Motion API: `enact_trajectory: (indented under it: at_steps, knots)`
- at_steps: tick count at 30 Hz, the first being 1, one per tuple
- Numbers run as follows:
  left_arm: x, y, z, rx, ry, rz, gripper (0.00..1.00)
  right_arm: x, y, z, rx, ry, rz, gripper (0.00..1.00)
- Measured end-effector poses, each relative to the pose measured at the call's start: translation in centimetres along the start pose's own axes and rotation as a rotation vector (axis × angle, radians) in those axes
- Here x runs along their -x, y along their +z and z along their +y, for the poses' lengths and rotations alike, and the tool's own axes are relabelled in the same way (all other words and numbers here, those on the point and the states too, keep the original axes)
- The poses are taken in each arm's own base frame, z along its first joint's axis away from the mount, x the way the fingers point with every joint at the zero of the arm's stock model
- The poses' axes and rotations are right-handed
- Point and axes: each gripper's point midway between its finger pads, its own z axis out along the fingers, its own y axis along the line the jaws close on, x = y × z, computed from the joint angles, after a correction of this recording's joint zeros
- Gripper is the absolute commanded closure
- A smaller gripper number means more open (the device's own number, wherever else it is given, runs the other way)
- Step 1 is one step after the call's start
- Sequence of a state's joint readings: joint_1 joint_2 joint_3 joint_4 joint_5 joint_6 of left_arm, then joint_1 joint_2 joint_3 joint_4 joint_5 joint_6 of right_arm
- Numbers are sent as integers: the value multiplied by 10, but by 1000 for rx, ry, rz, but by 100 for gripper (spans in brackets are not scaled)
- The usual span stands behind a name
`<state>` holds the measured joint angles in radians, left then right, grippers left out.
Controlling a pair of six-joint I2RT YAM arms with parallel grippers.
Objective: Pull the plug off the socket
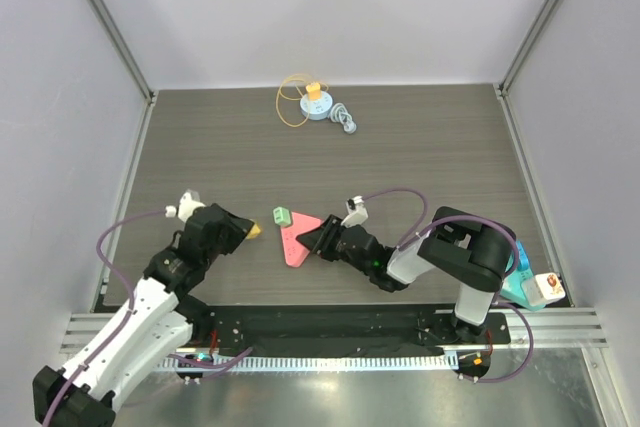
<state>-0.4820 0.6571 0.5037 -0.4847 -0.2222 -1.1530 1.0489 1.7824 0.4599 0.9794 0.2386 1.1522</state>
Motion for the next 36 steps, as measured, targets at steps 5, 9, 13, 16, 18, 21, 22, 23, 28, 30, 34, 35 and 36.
enact_trajectory:
  at_steps: [5,9,13,16,18,21,22,23,28,30,34,35,36]
  knots:
    - [-16,9,41,33,-191,-38,100,-1,2,1,13,-8,14,99]
    - [-16,2,54,30,-280,-71,100,-6,6,3,45,8,33,99]
    - [-9,-10,59,1,-339,-116,99,-11,10,6,74,23,51,99]
    - [-12,-13,70,-9,-377,-127,93,-13,11,7,84,31,60,99]
    - [-18,-10,82,4,-407,-124,96,-13,11,7,87,34,64,99]
    - [-26,-8,90,31,-438,-104,97,-14,11,7,89,36,68,99]
    - [-27,-8,91,34,-447,-99,95,-14,11,7,90,37,70,99]
    - [-28,-8,91,40,-457,-94,92,-14,11,7,90,37,71,99]
    - [-30,-6,96,76,-478,-87,61,-15,10,8,91,37,73,99]
    - [-31,-5,97,88,-479,-88,54,-15,10,8,91,37,74,99]
    - [-31,-4,100,108,-490,-90,24,-15,10,8,92,37,76,99]
    - [-31,-4,101,111,-488,-91,20,-15,10,8,92,37,76,99]
    - [-31,-4,101,116,-492,-90,18,-15,10,8,93,37,78,99]
